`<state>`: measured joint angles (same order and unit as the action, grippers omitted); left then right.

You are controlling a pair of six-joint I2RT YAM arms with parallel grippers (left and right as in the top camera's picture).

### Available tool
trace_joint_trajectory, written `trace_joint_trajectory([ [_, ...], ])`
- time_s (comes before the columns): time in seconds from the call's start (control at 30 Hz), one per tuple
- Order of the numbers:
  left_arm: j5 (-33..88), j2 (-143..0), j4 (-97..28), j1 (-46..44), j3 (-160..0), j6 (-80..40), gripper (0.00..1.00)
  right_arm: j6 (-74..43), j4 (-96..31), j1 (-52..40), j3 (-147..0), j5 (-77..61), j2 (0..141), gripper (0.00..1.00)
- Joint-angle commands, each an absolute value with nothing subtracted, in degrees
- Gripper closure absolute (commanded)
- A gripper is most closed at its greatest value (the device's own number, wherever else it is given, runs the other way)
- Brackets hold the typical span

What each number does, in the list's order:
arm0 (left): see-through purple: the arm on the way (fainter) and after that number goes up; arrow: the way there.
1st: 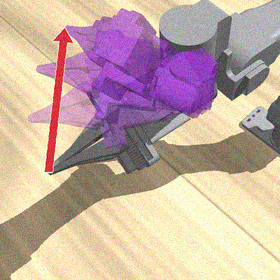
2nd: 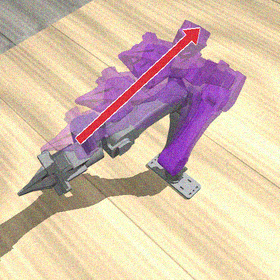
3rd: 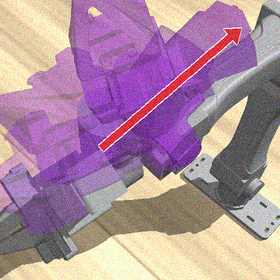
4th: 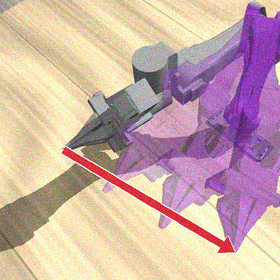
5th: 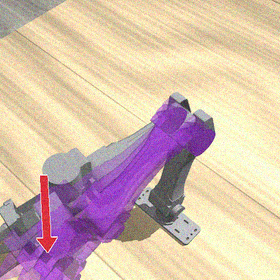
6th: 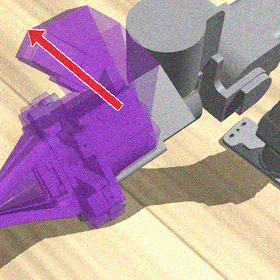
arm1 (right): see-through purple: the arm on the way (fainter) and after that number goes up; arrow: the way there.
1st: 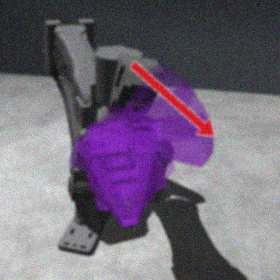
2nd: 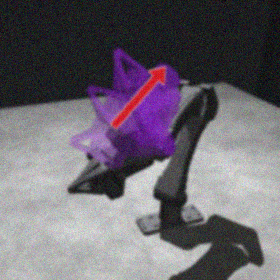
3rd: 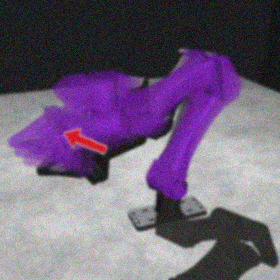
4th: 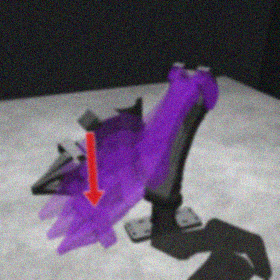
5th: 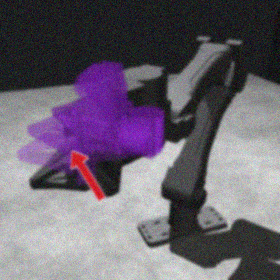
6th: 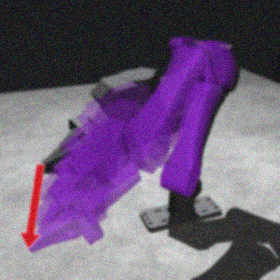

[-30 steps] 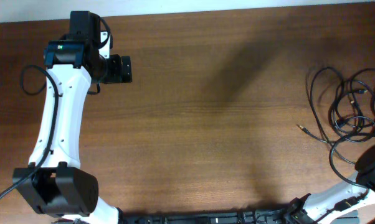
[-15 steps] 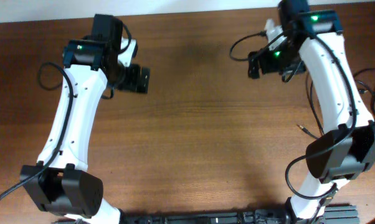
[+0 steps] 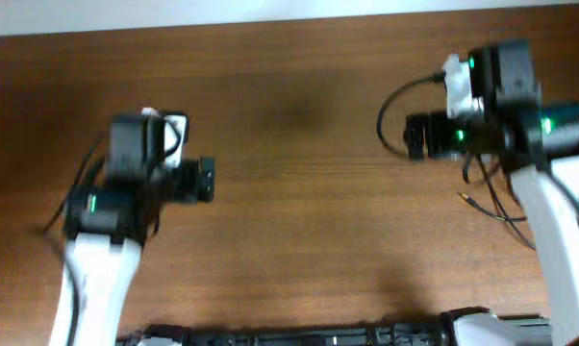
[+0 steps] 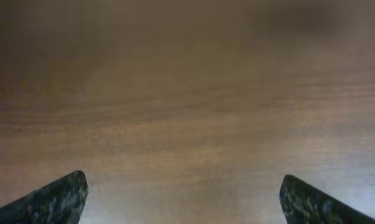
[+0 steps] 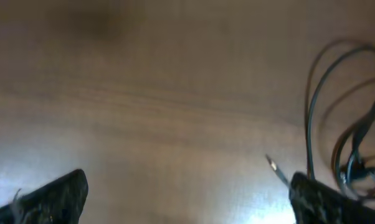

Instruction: Untangle cables

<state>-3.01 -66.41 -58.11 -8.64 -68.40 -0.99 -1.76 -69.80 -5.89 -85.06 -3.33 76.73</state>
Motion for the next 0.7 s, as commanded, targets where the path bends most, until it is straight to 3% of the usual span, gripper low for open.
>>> trace_joint_trajectory([
  [0.0, -5.0, -50.0, -54.5, -8.5, -59.2, 0.0, 0.01, -2.4, -63.9, -5.9, -73.9, -2.2, 64.6, 0.01],
  [0.1, -5.0, -40.3, -55.1, -8.5, -58.1, 0.0, 0.01, -2.4, -59.7, -5.9, -67.2, 1.1, 55.7, 0.01],
  [0.27, -5.0, -33.6, -55.2, -8.5, -58.1, 0.0, 0.01, -2.4, -59.8, -5.9, -67.0, 2.2, 54.9, 0.01],
  [0.67, -5.0, -33.8, -55.2, -8.5, -58.1, 0.0, 0.01, -2.4, -59.7, -5.9, -67.0, 2.2, 75.5, 0.01],
])
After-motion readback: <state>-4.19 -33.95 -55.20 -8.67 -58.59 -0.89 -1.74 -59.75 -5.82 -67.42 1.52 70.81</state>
